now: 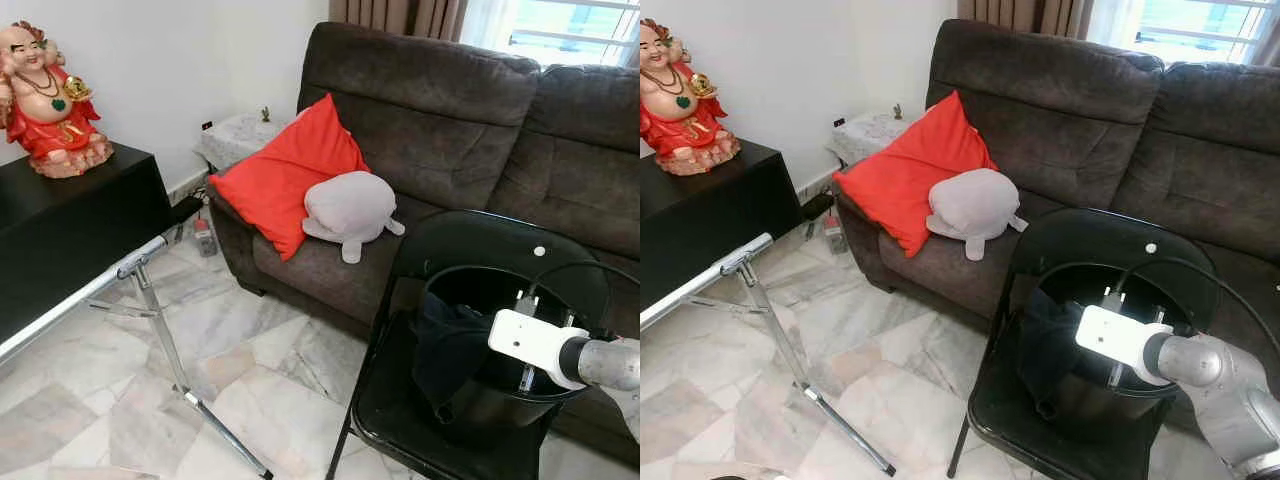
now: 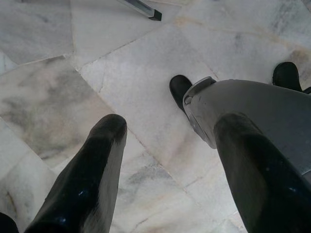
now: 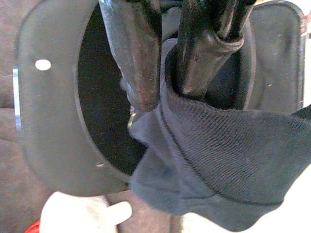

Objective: Hang hanger

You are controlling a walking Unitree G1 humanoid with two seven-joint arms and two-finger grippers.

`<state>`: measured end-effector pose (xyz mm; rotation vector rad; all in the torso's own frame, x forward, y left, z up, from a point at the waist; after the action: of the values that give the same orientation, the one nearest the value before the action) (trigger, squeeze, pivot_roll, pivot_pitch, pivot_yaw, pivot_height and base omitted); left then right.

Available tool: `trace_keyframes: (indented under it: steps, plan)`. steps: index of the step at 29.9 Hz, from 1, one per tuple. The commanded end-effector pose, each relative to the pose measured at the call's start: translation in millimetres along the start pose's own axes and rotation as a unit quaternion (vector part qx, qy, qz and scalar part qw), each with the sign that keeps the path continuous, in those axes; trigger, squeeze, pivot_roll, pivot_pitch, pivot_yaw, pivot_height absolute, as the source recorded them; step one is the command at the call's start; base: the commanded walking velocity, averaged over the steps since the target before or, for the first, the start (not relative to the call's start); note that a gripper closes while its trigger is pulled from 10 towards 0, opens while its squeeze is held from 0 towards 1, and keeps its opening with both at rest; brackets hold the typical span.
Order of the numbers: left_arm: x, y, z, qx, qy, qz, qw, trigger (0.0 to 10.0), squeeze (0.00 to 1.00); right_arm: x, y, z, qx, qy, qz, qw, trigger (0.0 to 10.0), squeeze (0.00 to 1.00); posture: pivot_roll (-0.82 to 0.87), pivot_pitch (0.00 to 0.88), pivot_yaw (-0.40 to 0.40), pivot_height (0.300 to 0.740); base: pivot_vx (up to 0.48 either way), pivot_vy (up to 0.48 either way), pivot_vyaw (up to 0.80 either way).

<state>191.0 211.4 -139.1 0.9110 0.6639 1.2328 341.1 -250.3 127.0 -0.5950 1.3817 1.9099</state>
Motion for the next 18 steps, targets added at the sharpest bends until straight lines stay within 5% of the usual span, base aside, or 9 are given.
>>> trace_keyframes:
  steps: [1,13,18]
  plan:
    - [1.6,0.8,-4,0.007,-0.001,0.001,1.000,10.0,0.00,-7.7,3.9,6,-0.009,0.009,-0.007,1.000,10.0,0.00,-0.09,0.013,0.036,0.740,0.000,0.000,0.00]
    - [1.6,0.8,-4,0.007,-0.002,0.001,1.000,10.0,0.00,-19.5,8.2,13,-0.026,0.009,-0.024,0.999,10.0,0.00,-0.08,0.012,0.037,0.740,0.000,0.000,0.00]
    - [1.8,0.8,-4,0.007,-0.002,0.001,1.000,10.0,0.00,-45.5,10.7,26,-0.063,-0.031,-0.088,0.994,10.0,0.00,-0.09,0.013,0.036,0.740,0.000,0.000,0.00]
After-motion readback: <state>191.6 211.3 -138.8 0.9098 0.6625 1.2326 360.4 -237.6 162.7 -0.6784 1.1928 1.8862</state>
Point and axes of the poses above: a point about 5 cm out from each wrist's last joint towards the gripper, its own y axis pointing back from the gripper into the wrist, its own z axis along the axis of the wrist's last joint, x = y × z, the point moved 6 cm from there along -y, pointing out of the wrist towards the gripper, and after that the axes turned 5 degrees about y, right-handed, at the moved point
